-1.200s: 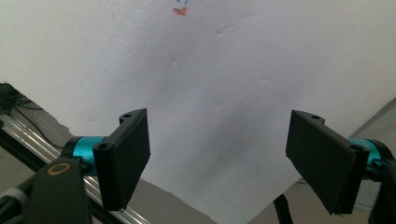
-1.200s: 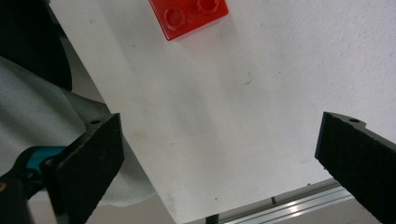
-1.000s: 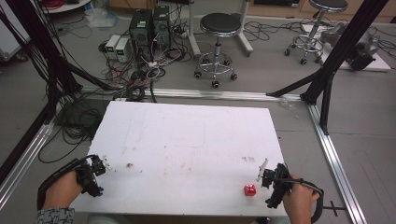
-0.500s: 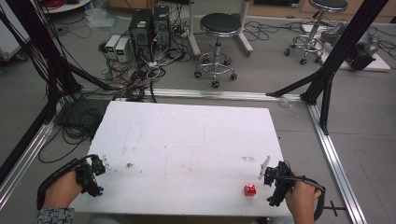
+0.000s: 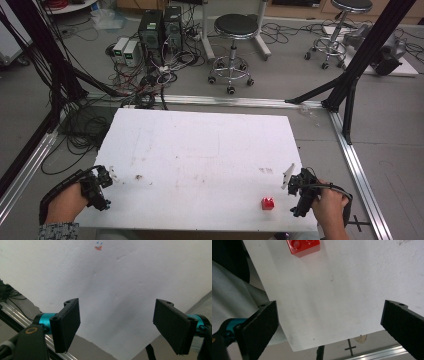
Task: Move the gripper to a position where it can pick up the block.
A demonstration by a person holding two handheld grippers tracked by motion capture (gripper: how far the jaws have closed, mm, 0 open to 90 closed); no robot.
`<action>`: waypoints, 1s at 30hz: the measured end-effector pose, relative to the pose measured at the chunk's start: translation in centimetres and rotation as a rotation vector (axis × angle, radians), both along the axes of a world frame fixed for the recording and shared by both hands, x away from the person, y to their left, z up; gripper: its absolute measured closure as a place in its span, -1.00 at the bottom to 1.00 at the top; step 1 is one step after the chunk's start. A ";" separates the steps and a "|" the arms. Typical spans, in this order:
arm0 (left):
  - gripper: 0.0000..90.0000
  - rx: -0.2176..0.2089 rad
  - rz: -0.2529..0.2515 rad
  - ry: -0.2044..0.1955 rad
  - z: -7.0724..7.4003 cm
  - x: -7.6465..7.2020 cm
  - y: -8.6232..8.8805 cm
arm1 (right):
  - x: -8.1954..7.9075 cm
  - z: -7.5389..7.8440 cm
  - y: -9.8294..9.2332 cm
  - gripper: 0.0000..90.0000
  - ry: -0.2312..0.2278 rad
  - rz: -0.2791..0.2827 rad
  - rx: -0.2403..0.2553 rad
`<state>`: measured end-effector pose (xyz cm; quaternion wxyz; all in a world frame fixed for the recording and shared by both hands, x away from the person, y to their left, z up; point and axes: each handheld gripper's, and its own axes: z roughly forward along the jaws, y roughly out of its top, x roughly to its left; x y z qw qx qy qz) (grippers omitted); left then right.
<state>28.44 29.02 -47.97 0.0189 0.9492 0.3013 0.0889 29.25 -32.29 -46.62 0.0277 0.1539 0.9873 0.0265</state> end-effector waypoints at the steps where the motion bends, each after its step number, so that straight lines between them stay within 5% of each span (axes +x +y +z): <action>1: -0.51 0.000 0.000 0.000 0.0 0.0 0.0 | 0.0 0.1 0.0 -0.98 0.000 0.008 0.001; 18: -0.51 -0.006 0.004 -0.004 0.0 0.0 0.0 | 0.9 2.3 1.3 -0.98 -0.043 0.169 0.001; 30: -0.51 -0.005 0.004 0.001 0.0 0.0 0.0 | 1.3 1.4 2.8 -0.98 -0.028 0.225 -0.009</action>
